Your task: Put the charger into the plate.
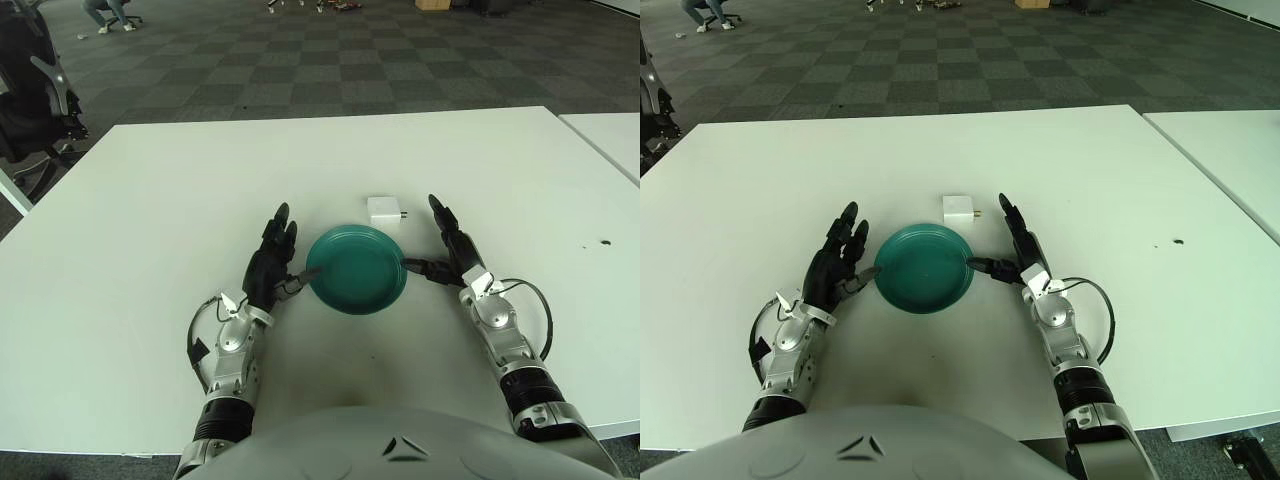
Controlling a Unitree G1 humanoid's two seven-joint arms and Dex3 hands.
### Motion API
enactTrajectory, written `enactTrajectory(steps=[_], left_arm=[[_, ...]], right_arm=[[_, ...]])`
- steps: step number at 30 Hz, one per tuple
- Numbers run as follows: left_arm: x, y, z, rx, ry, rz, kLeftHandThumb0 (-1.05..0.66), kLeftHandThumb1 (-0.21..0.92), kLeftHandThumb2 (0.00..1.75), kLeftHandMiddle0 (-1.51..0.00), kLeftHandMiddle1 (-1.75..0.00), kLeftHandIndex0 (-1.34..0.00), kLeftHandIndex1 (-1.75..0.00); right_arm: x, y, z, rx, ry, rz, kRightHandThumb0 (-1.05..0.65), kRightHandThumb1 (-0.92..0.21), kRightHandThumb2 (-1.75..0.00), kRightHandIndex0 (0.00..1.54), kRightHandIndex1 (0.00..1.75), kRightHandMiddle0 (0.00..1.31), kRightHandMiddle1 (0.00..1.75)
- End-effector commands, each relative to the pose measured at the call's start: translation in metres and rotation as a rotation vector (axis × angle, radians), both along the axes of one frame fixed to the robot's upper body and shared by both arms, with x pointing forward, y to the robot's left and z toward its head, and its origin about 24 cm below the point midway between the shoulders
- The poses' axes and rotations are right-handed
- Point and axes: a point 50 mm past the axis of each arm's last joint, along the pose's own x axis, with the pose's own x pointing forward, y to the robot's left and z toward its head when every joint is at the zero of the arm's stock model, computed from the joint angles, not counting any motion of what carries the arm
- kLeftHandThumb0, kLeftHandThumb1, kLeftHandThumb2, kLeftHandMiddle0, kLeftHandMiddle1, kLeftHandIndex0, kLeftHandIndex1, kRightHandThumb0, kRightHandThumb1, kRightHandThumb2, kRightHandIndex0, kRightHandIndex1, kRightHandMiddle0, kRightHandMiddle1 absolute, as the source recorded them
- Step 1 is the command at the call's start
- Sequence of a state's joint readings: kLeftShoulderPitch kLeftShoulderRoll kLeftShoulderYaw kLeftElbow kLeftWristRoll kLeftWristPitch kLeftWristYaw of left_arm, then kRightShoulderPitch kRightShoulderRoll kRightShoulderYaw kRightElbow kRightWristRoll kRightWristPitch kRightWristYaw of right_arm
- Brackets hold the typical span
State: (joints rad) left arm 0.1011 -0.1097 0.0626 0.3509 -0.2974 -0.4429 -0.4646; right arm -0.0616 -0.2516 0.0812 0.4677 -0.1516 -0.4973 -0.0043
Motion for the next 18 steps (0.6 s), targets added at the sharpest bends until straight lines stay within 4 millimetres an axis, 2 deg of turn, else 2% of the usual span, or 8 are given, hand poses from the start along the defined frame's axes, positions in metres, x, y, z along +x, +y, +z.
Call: enactTrajectory(steps=[1, 4, 6, 10, 12, 13, 15, 18], left_arm=[[-0.026, -0.004, -0.042, -0.232, 0.213, 0.032, -0.95, 0.91, 0.03, 0.0, 0.0, -0.04, -0.02], [-0.024, -0.006, -0.044, -0.31, 0.22, 0.032, -0.97, 0.92, 0.11, 0.0, 0.0, -0.05, -0.04], [-0.023, -0.007, -0.044, -0.33, 0.214, 0.032, -1.0, 0.92, 0.27, 0.0, 0.0, -0.06, -0.05], [-0.022, -0.008, -0.044, -0.331, 0.206, 0.025, -1.02, 0.92, 0.42, -0.02, -0.01, -0.07, -0.07], [-0.02, -0.009, -0.043, -0.318, 0.197, 0.014, -1.03, 0.92, 0.49, -0.04, -0.01, -0.07, -0.09], [-0.02, -0.009, -0.042, -0.315, 0.195, 0.01, -1.03, 0.92, 0.53, -0.04, -0.01, -0.08, -0.09], [-0.019, -0.01, -0.042, -0.314, 0.194, 0.007, -1.04, 0.92, 0.58, -0.05, -0.01, -0.03, -0.21], [-0.018, -0.01, -0.041, -0.318, 0.193, 0.004, -1.04, 0.92, 0.63, -0.06, 0.0, -0.01, -0.29]], right_arm=[[0.006, -0.02, 0.004, -0.053, 0.018, -0.036, -1.05, -0.83, -0.02, 0.0, 0.0, 0.0, 0.0], [0.016, -0.028, 0.019, -0.069, -0.051, -0.043, -1.05, -0.84, -0.02, 0.0, 0.0, 0.0, 0.0], [0.021, -0.032, 0.026, -0.099, -0.098, -0.049, -1.04, -0.84, -0.02, 0.0, 0.0, 0.01, 0.0], [0.029, -0.036, 0.037, -0.145, -0.153, -0.043, -1.01, -0.85, -0.02, 0.0, 0.0, 0.03, 0.02], [0.047, -0.035, 0.061, -0.245, -0.253, -0.026, -0.99, -0.86, -0.02, 0.04, 0.02, 0.05, 0.03], [0.054, -0.034, 0.07, -0.293, -0.293, -0.023, -0.98, -0.87, -0.02, 0.07, 0.02, 0.04, 0.1], [0.06, -0.033, 0.076, -0.334, -0.323, -0.022, -0.97, -0.89, -0.02, 0.11, 0.02, 0.01, 0.19], [0.072, -0.027, 0.089, -0.498, -0.364, -0.006, -0.97, -0.91, -0.02, 0.12, 0.02, 0.0, 0.19]])
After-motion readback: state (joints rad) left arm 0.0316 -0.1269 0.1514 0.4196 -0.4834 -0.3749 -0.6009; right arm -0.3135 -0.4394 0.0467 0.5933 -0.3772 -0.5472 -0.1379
